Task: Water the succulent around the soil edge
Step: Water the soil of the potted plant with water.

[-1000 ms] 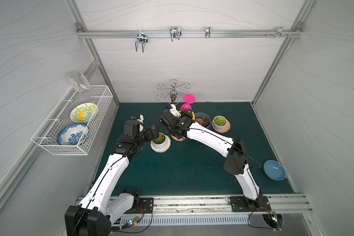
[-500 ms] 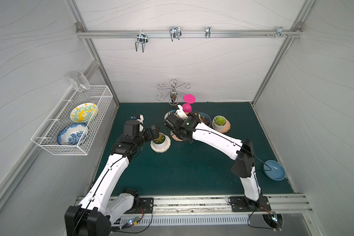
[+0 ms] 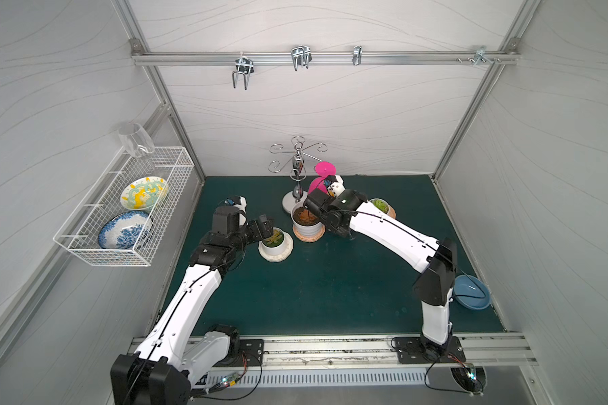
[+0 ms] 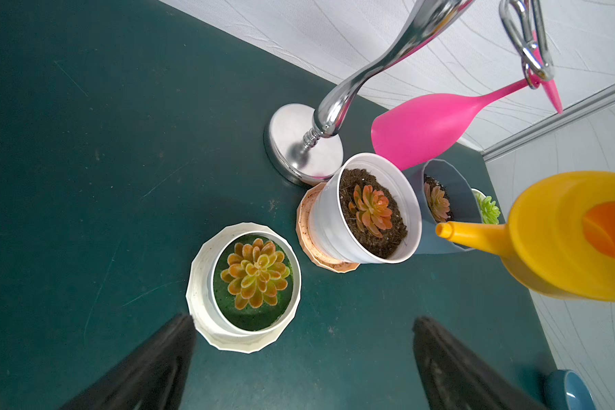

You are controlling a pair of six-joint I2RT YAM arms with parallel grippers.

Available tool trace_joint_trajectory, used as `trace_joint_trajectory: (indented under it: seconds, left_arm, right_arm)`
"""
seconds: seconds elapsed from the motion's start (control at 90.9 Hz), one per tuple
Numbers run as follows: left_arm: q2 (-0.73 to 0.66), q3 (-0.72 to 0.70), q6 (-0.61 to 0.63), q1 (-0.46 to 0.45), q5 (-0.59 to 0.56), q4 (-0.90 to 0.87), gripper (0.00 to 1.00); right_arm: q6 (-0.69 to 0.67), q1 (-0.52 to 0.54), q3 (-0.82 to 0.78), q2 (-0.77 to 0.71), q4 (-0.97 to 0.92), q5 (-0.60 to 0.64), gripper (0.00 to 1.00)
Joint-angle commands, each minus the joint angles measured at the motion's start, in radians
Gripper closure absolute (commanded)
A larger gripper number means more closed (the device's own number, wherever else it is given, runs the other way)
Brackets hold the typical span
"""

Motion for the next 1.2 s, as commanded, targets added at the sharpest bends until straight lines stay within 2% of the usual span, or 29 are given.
trace_joint_trajectory:
  seconds: [0.0,0.121,0.297,0.506,0.715,1.023,1.101,1.189]
  left_arm:
    - [-0.009,0.009,0.001,0.004,0.005,0.044,0.00]
    - [-0.007,0.012,0.001,0.005,-0.001,0.039,0.00]
    - [-0.001,0.025,-0.003,0.004,-0.030,0.007,0.00]
    - [-0.012,0.026,-0.016,0.005,-0.058,-0.011,0.00]
    - [-0.047,0.002,-0.052,0.004,-0.139,-0.030,0.00]
    - [-0.127,-0.029,-0.081,0.008,-0.336,-0.104,0.00]
    - [-0.146,-0.041,-0.091,0.021,-0.341,-0.111,0.00]
    - [-0.150,-0.048,-0.101,0.062,-0.284,-0.112,0.00]
  right_arm:
    - [0.049,-0.023,-0.024,-0.075,0.003,-0.057,1.00]
    - [0.029,-0.048,-0.068,-0.134,0.059,-0.155,1.00]
    - [0.009,-0.084,-0.146,-0.237,0.154,-0.359,1.00]
    - [0.002,-0.090,-0.207,-0.316,0.202,-0.502,1.00]
    - [0.001,-0.085,-0.294,-0.385,0.284,-0.696,1.00]
    - [0.022,0.030,-0.352,-0.394,0.306,-0.664,1.00]
    - [0.036,0.071,-0.342,-0.361,0.290,-0.631,1.00]
    - [0.051,0.112,-0.312,-0.311,0.257,-0.588,1.00]
